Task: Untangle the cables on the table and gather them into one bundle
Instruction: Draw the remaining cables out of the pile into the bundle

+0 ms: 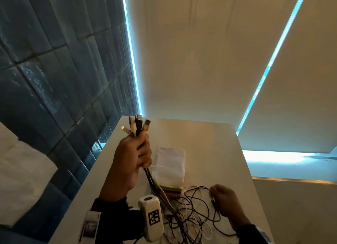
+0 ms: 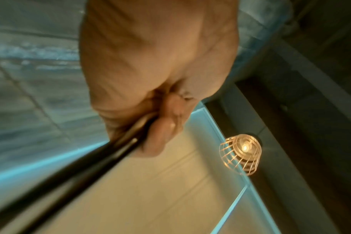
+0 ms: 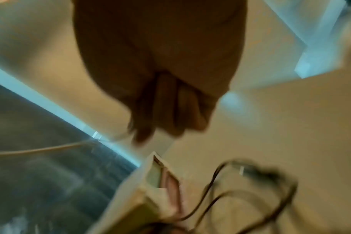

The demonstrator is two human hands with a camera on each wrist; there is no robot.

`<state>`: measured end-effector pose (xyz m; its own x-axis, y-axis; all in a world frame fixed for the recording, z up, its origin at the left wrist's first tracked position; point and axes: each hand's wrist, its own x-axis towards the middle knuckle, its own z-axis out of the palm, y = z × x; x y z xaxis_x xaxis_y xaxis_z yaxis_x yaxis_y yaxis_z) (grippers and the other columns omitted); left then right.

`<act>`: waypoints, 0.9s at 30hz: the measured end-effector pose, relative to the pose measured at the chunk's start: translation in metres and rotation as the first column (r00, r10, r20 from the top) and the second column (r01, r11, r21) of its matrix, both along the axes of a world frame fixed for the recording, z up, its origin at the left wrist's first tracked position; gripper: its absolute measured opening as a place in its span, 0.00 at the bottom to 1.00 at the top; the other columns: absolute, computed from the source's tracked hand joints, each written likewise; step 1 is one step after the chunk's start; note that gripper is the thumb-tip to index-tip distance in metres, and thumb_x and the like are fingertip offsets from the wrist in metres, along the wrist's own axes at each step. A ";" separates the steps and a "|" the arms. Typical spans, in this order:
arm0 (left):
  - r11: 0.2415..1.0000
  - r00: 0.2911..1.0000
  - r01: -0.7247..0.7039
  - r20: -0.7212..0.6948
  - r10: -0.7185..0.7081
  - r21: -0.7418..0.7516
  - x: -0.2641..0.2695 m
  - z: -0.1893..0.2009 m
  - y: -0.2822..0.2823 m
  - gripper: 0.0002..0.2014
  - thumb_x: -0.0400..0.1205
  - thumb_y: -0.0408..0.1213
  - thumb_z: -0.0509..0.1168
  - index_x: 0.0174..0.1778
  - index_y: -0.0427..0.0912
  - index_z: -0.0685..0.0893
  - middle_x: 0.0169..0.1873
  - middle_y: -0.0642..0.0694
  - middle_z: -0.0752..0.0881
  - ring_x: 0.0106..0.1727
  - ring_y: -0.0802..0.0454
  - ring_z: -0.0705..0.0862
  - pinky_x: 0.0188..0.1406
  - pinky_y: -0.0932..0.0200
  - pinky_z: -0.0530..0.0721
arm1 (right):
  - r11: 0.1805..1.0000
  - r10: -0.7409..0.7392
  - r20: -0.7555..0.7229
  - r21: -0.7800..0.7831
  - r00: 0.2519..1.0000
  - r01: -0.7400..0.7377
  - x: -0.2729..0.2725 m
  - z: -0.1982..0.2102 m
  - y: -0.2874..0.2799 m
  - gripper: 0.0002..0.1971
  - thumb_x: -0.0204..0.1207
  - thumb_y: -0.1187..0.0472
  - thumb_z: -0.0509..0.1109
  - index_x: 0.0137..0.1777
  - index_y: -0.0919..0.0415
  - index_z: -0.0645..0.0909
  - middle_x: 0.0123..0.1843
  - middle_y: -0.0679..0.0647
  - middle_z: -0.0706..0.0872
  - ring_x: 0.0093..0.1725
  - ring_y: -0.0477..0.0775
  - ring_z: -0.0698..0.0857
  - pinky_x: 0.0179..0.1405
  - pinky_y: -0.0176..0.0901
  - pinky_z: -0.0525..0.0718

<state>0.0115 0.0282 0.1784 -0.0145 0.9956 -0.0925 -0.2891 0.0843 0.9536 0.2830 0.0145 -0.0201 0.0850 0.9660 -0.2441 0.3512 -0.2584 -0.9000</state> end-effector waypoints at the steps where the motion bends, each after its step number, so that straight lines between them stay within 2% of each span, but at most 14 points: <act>1: 1.000 0.991 0.027 0.131 -0.029 0.015 -0.001 0.003 0.001 0.13 0.84 0.38 0.54 0.33 0.42 0.71 0.19 0.51 0.62 0.17 0.58 0.60 0.17 0.62 0.63 | 0.972 0.218 0.138 -0.119 0.966 -0.202 -0.001 0.003 -0.003 0.21 0.81 0.66 0.65 0.25 0.53 0.82 0.18 0.47 0.75 0.19 0.44 0.72 0.25 0.41 0.74; 3: 0.993 0.949 0.107 0.293 -0.115 0.045 0.003 0.006 -0.001 0.12 0.83 0.42 0.54 0.35 0.42 0.72 0.22 0.51 0.62 0.20 0.57 0.59 0.19 0.63 0.63 | 0.837 0.538 0.304 -0.299 0.786 -0.458 -0.010 0.019 -0.006 0.17 0.81 0.64 0.65 0.35 0.48 0.89 0.31 0.46 0.88 0.34 0.39 0.85 0.45 0.41 0.84; 4: 0.989 0.931 0.138 0.333 -0.151 0.061 0.006 0.006 -0.001 0.12 0.83 0.43 0.54 0.36 0.42 0.72 0.23 0.51 0.62 0.22 0.57 0.60 0.20 0.63 0.65 | 0.844 0.536 0.344 -0.250 0.771 -0.475 -0.016 0.034 -0.007 0.13 0.82 0.60 0.65 0.44 0.48 0.90 0.42 0.46 0.91 0.44 0.39 0.88 0.53 0.39 0.83; 5: 0.985 0.917 0.153 0.359 -0.172 0.080 0.010 0.005 -0.002 0.11 0.83 0.44 0.55 0.37 0.43 0.72 0.24 0.51 0.63 0.23 0.56 0.62 0.22 0.62 0.67 | 0.889 0.454 0.339 -0.114 0.824 -0.443 -0.022 0.053 -0.007 0.11 0.84 0.55 0.63 0.53 0.49 0.89 0.50 0.44 0.91 0.52 0.36 0.86 0.57 0.35 0.82; 7: 0.981 0.902 0.148 0.389 -0.186 0.127 0.016 0.002 -0.004 0.10 0.82 0.44 0.57 0.38 0.43 0.72 0.25 0.50 0.68 0.25 0.55 0.67 0.25 0.61 0.72 | 0.931 0.317 0.077 0.165 0.945 -0.326 -0.040 0.096 -0.008 0.18 0.85 0.45 0.56 0.64 0.47 0.85 0.61 0.38 0.87 0.62 0.28 0.80 0.58 0.21 0.77; 9: 0.975 0.917 0.150 0.345 -0.200 0.164 0.019 0.000 -0.005 0.13 0.82 0.45 0.57 0.37 0.42 0.77 0.28 0.46 0.77 0.29 0.52 0.77 0.30 0.58 0.80 | 0.890 0.421 -0.199 0.280 0.885 -0.360 -0.062 0.135 -0.012 0.22 0.83 0.43 0.54 0.70 0.47 0.80 0.65 0.36 0.84 0.67 0.30 0.78 0.60 0.19 0.75; 10: 0.973 0.938 0.156 0.283 -0.199 0.170 0.021 -0.001 -0.005 0.15 0.84 0.46 0.57 0.39 0.41 0.81 0.33 0.43 0.83 0.34 0.48 0.82 0.35 0.56 0.84 | 0.853 0.500 -0.253 0.308 0.829 -0.421 -0.074 0.142 -0.013 0.21 0.82 0.46 0.57 0.70 0.49 0.79 0.65 0.37 0.85 0.68 0.36 0.79 0.63 0.25 0.77; 12: 0.976 0.974 0.147 0.150 -0.172 0.163 0.022 -0.003 -0.007 0.18 0.84 0.48 0.52 0.51 0.40 0.83 0.45 0.40 0.89 0.47 0.44 0.89 0.45 0.52 0.88 | 0.811 0.580 -0.303 0.309 0.756 -0.497 -0.098 0.143 -0.016 0.15 0.81 0.53 0.65 0.64 0.57 0.81 0.56 0.49 0.89 0.60 0.53 0.86 0.64 0.51 0.84; 13: 0.977 0.984 0.124 0.104 -0.143 0.172 0.021 -0.003 -0.008 0.19 0.84 0.47 0.50 0.56 0.40 0.81 0.47 0.40 0.90 0.48 0.43 0.89 0.46 0.50 0.88 | 0.831 0.553 -0.354 0.300 0.755 -0.468 -0.106 0.142 -0.016 0.12 0.80 0.55 0.67 0.57 0.62 0.82 0.47 0.54 0.88 0.49 0.59 0.88 0.59 0.62 0.85; 14: 0.978 0.992 0.081 0.080 -0.098 0.191 0.020 -0.003 -0.008 0.17 0.85 0.46 0.49 0.55 0.41 0.79 0.43 0.40 0.90 0.43 0.43 0.89 0.44 0.49 0.87 | 0.856 0.514 -0.413 0.296 0.752 -0.423 -0.112 0.138 -0.016 0.10 0.79 0.57 0.67 0.51 0.64 0.82 0.38 0.56 0.84 0.38 0.58 0.84 0.50 0.64 0.85; 16: 0.977 0.993 -0.039 0.118 0.014 0.208 0.017 -0.005 -0.010 0.14 0.87 0.44 0.49 0.42 0.43 0.75 0.26 0.46 0.80 0.23 0.51 0.78 0.29 0.56 0.81 | 0.863 0.505 -0.487 0.297 0.712 -0.408 -0.113 0.132 -0.017 0.10 0.81 0.54 0.64 0.42 0.59 0.81 0.29 0.51 0.74 0.27 0.48 0.73 0.30 0.47 0.79; 18: 0.978 0.971 -0.113 0.230 0.071 0.177 0.013 -0.006 -0.009 0.15 0.86 0.44 0.51 0.34 0.44 0.67 0.19 0.53 0.66 0.18 0.58 0.62 0.18 0.63 0.68 | 0.844 0.537 -0.470 0.295 0.701 -0.448 -0.110 0.128 -0.018 0.15 0.84 0.51 0.60 0.36 0.51 0.79 0.26 0.46 0.71 0.23 0.44 0.67 0.21 0.36 0.68; 22: 0.965 0.946 -0.197 0.292 0.142 0.171 0.000 -0.008 -0.005 0.17 0.88 0.43 0.50 0.31 0.47 0.65 0.18 0.56 0.62 0.16 0.61 0.57 0.15 0.66 0.59 | 0.897 0.426 -0.504 0.126 0.751 -0.424 -0.090 0.106 -0.024 0.29 0.87 0.45 0.52 0.27 0.51 0.82 0.20 0.42 0.71 0.17 0.44 0.64 0.17 0.35 0.60; 27: 0.955 0.926 -0.268 0.309 0.218 0.129 -0.003 -0.011 -0.006 0.19 0.89 0.43 0.49 0.30 0.46 0.65 0.17 0.55 0.62 0.16 0.61 0.57 0.16 0.65 0.56 | 0.921 0.230 -0.555 -0.141 0.800 -0.363 -0.061 0.048 -0.039 0.27 0.77 0.33 0.57 0.25 0.52 0.63 0.23 0.50 0.59 0.20 0.48 0.54 0.19 0.39 0.52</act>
<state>0.0083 0.0222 0.1670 -0.2557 0.9660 0.0372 -0.5443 -0.1757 0.8203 0.2220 -0.0250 0.0281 -0.3995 0.8326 -0.3837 -0.0560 -0.4399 -0.8963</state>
